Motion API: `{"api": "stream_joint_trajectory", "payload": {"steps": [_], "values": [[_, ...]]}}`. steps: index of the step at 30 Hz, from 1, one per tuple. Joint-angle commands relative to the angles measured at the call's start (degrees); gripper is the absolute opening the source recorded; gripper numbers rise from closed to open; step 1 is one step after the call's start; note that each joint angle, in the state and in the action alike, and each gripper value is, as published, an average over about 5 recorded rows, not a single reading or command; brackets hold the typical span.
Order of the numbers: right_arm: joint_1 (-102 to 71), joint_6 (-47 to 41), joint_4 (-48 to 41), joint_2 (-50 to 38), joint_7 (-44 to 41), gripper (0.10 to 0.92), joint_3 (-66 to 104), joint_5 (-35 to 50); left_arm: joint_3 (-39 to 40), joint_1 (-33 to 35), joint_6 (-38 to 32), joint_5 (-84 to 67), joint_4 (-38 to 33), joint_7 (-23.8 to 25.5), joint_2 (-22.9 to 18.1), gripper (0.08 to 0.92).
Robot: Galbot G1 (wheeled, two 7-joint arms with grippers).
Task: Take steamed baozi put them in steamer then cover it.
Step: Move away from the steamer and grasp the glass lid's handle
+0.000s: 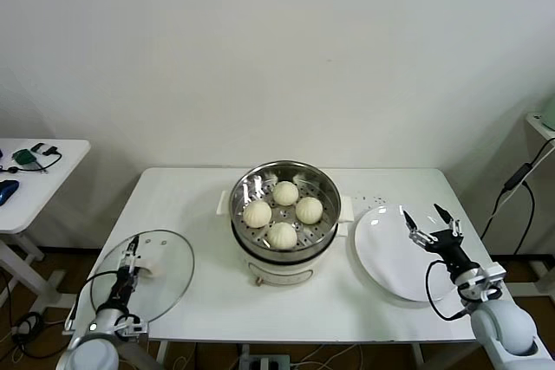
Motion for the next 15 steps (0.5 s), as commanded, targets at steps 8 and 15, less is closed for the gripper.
{"api": "stream_joint_trajectory", "payload": {"steps": [8,15], "values": [[0.7,0.68,-1.4,0.97,-0.45,0.823,-0.38,-2.81,0.09,-0.27,-5.28,-3.49,1.02,-0.44,0.62,0.508],[1.34,0.92,-1.94,1.2,-0.53,0.823,-0.57,-3.45,0.16,0.38,-5.95,-5.32,-0.78,-0.02,0.92,0.308]]}}
